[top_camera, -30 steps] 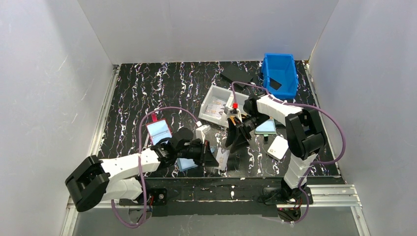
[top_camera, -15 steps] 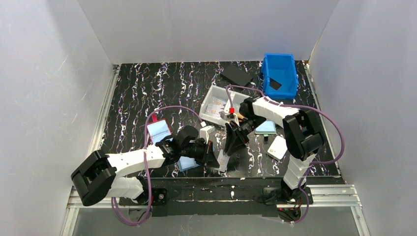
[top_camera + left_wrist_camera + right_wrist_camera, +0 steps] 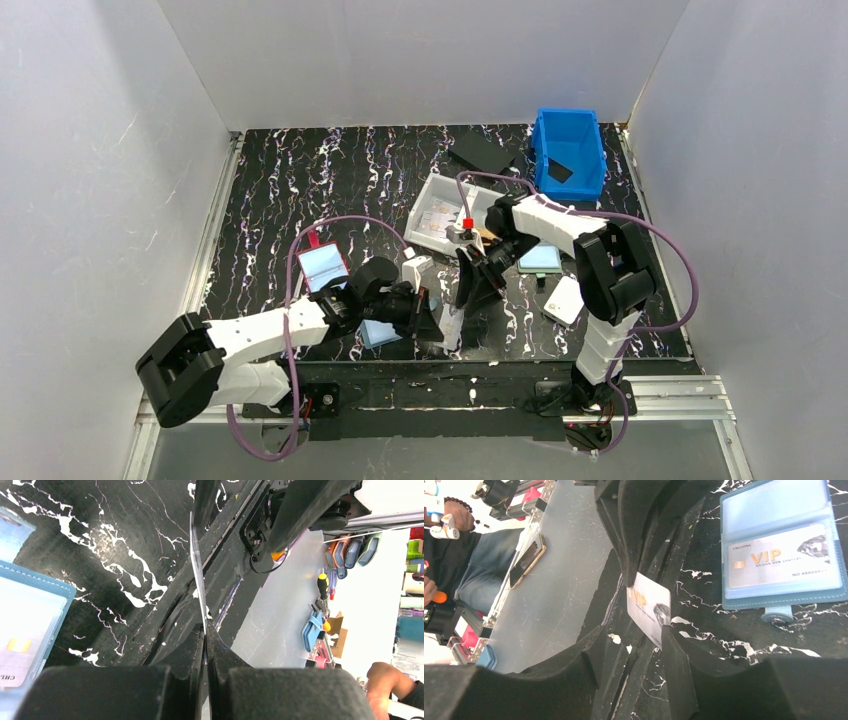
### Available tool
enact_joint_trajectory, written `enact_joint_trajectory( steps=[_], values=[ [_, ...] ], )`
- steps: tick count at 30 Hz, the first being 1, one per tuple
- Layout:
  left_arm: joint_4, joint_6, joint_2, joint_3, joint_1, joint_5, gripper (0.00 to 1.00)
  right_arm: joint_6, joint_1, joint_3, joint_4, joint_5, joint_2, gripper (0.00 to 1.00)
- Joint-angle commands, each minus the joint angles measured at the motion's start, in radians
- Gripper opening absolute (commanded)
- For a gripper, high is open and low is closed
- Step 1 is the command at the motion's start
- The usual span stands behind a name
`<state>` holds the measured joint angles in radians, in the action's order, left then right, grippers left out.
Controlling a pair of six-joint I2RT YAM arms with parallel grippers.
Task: Take the credit cards out of the card holder
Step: Place the credit card in the storage box.
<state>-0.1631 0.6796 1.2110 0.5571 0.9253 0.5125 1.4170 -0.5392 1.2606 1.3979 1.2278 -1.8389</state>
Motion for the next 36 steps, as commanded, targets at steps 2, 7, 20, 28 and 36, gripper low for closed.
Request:
enact_joint_trajectory(
  steps=[2, 7, 20, 28, 36],
  values=[
    [0.014, 0.010, -0.058, -0.035, 0.005, 0.018, 0.00, -0.036, 0.034, 0.039, 0.004, -0.010, 0.011, 0.54],
    [0.016, 0.009, -0.084, -0.019, 0.008, 0.024, 0.00, -0.316, 0.035, -0.003, -0.251, -0.068, 0.031, 0.55],
    [0.023, -0.020, 0.002, 0.055, 0.009, 0.028, 0.00, -0.371, 0.002, -0.028, -0.280, -0.028, 0.034, 0.58],
    [0.023, -0.028, 0.018, 0.068, 0.009, 0.008, 0.00, -0.124, -0.014, 0.031, -0.042, 0.014, -0.029, 0.44],
    [0.032, -0.015, -0.005, 0.044, 0.010, -0.051, 0.00, -0.072, -0.033, 0.051, 0.021, 0.018, -0.035, 0.01]
  ],
)
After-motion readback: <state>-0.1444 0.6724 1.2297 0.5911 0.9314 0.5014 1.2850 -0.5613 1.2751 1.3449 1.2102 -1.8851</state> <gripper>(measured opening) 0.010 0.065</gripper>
